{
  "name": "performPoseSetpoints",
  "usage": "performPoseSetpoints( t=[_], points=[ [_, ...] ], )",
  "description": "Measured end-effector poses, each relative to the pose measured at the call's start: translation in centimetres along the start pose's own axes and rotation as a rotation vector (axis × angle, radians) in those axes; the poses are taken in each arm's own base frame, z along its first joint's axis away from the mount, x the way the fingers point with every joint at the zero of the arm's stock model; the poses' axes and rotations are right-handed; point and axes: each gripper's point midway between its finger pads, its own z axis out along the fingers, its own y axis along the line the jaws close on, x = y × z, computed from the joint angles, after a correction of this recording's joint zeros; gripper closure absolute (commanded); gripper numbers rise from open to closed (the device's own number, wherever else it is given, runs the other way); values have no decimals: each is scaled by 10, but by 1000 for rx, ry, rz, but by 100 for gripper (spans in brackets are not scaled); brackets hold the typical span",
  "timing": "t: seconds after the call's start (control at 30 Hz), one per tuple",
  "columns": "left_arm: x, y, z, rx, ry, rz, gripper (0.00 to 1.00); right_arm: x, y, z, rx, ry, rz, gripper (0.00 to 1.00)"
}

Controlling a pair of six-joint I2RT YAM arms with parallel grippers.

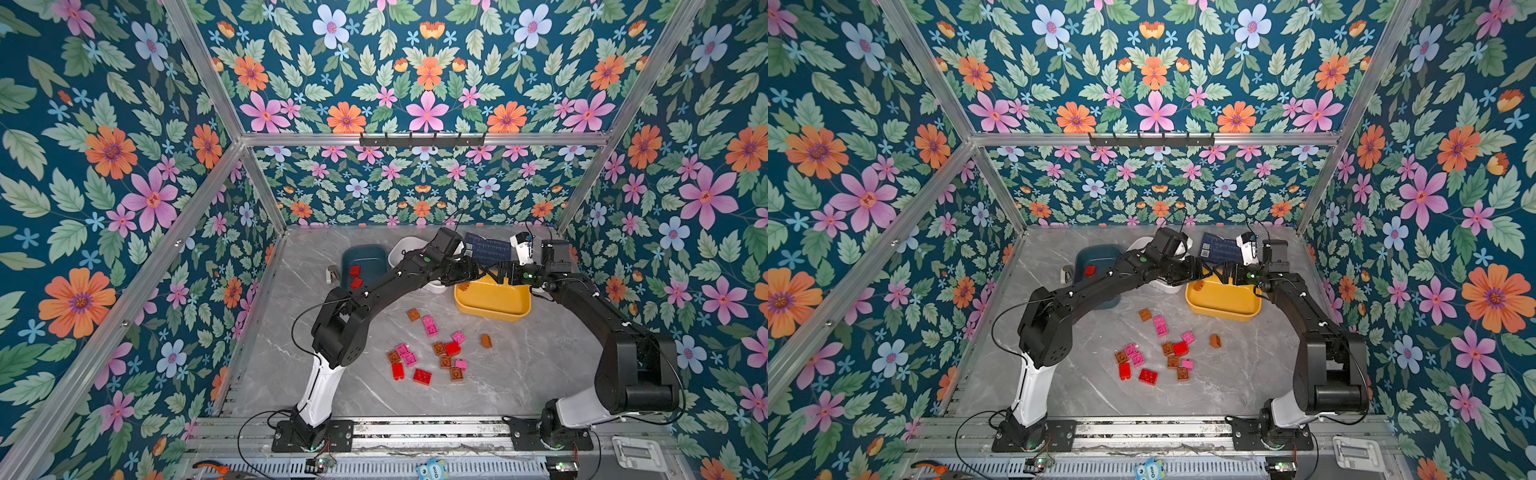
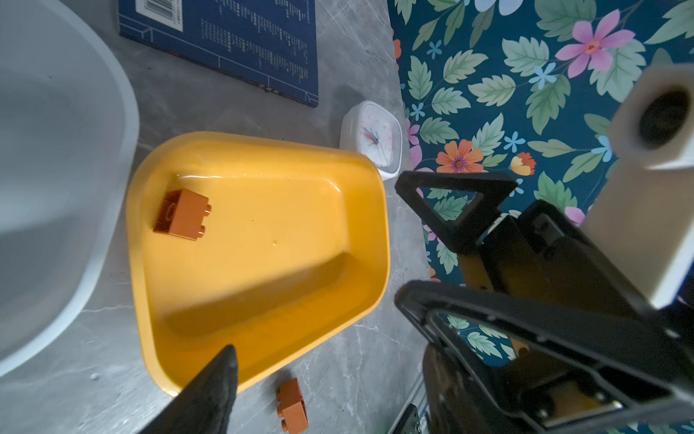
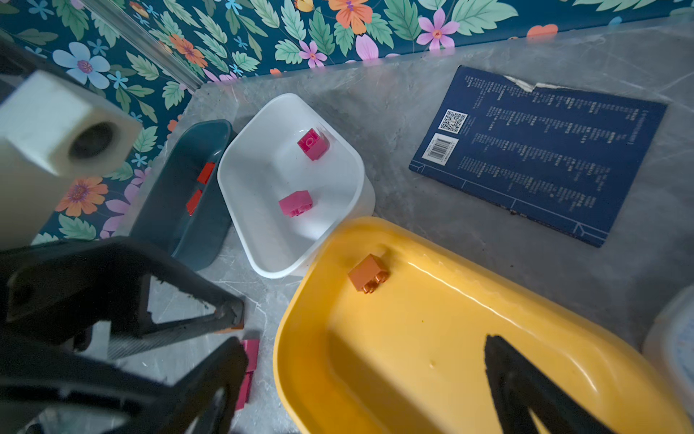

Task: Sort the legos into containers by color
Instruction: Place the lego in the container, then pick up the lego from the center of the table.

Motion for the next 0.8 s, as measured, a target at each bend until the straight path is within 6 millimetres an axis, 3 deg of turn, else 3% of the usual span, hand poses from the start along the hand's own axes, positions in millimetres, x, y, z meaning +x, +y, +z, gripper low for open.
performPoseSetpoints(
  t=[0.13,0.3,0.5,0.63,0.8],
  points=[
    [-4,9,-20,-24,-7,6,22,3,9,-7,-29,12,-6,1],
    [-6,30,-59,-97,-24,26,21,14,32,-12,-100,58,5,3],
    [2,82,-119,-227,-48,8,18,30,82,-14,-202,137,-30,4],
    [14,112,-155,-281,-64,-20,14,54,118,-7,-249,231,-27,7],
    [39,143,-186,-314,-71,-79,12,88,153,10,-244,349,-44,9]
  ],
)
